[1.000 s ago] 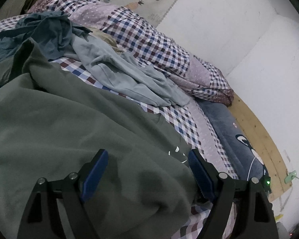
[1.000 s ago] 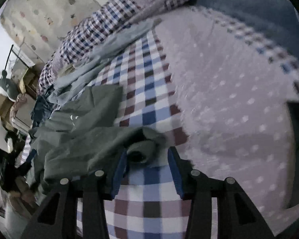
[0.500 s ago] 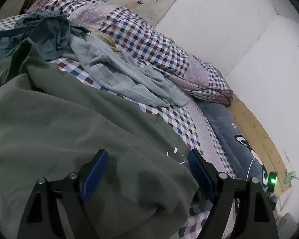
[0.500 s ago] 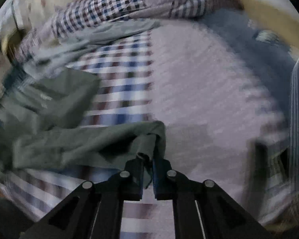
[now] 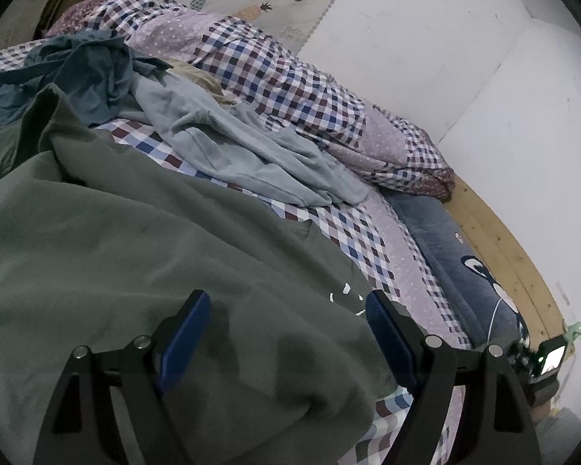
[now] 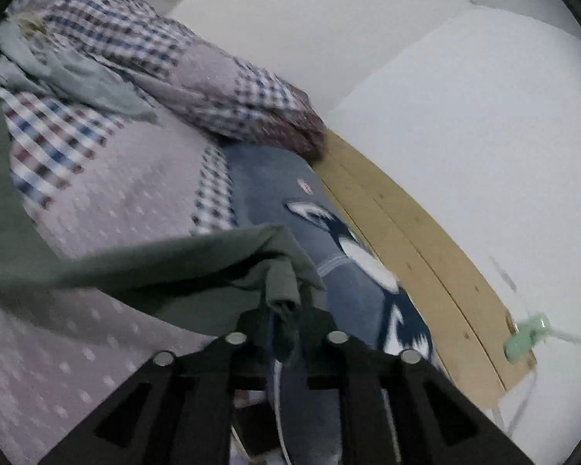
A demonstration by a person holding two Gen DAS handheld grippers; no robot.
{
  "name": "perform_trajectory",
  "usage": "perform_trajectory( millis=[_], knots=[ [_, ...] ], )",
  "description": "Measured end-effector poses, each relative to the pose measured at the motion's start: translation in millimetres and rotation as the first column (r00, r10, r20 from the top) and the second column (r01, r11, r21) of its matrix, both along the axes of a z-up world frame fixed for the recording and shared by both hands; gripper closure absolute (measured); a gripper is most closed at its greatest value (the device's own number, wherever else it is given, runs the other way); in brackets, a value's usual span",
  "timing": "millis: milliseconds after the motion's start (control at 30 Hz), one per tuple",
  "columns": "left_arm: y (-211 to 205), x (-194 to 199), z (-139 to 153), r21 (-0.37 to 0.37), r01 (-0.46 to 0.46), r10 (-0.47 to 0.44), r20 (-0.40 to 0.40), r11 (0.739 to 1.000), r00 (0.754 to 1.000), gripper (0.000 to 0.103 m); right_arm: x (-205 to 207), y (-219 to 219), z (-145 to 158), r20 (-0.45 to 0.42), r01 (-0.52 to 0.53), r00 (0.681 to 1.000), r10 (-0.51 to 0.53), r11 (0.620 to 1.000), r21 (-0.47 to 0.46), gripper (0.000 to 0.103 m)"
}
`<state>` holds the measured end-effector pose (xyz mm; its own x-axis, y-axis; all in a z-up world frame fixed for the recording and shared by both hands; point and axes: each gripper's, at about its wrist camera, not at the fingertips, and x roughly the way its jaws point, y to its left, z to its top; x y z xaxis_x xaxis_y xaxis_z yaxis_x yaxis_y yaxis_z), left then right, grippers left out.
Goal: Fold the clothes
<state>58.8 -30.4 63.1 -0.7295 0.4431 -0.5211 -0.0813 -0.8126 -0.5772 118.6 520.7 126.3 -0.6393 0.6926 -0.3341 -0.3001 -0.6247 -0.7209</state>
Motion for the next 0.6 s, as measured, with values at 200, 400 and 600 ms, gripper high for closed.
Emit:
perform_trajectory(
  millis=[200,400,600],
  knots=[
    [-2,2,1,-0.016,0.0,0.0,-0.004,1.0,1.0,0.018,28,43,-37,0.138,0.18,0.978,-0.159,0.971,-0.155,0.06],
    [-15,3,0,-0.004,-0.026,0.026,0.007,1.0,1.0,0.018,61,64,-53,0.241,0.311,0.94,-0.243,0.9,-0.305,0.059],
    [-28,6,3,0.01,-0.045,0.045,0.005,0.999,0.999,0.018,108,70,-66,0.355,0.362,0.91,-0.213,0.825,-0.434,0.059]
  ],
)
